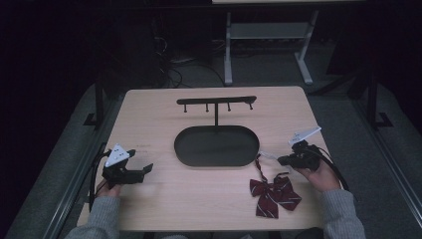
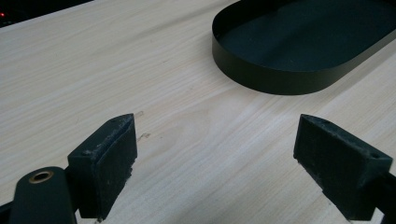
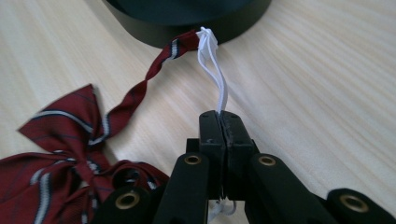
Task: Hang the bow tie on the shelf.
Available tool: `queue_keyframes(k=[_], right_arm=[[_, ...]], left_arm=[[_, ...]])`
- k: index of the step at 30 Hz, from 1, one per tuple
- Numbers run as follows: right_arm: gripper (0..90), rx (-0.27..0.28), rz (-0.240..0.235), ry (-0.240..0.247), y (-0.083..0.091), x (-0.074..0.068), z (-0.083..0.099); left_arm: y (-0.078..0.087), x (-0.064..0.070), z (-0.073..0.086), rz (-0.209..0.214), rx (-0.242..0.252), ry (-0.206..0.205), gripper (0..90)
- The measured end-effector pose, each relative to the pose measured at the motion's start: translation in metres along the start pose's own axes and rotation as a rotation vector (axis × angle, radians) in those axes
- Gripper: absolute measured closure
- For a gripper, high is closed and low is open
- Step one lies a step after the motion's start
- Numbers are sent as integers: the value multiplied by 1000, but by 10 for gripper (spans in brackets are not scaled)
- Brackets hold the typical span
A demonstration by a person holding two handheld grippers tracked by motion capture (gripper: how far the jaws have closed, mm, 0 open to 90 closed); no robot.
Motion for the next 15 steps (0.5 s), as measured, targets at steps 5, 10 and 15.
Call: queue_keyframes(k=[5,10,15], right_arm=[[886,29,0,19,12,-10,-2],[886,45,-1,35,20,-15,-5],[887,62,6,55,30,-23,-12]], left_arm=[[0,0,0,-2,-2,-1,130],[0,0,0,-2,0,1,130],[-1,1,0,1,-1,-4,130]])
Point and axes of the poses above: each handheld gripper's, and its own axes: y roughly backward along the jaws, z roughly out of its underside, x roughly to its right, the point moved 2 cm from there along -y, roughly forward along the jaws, and after that the axes turned 5 degrees about -x, right-handed, at the moved point
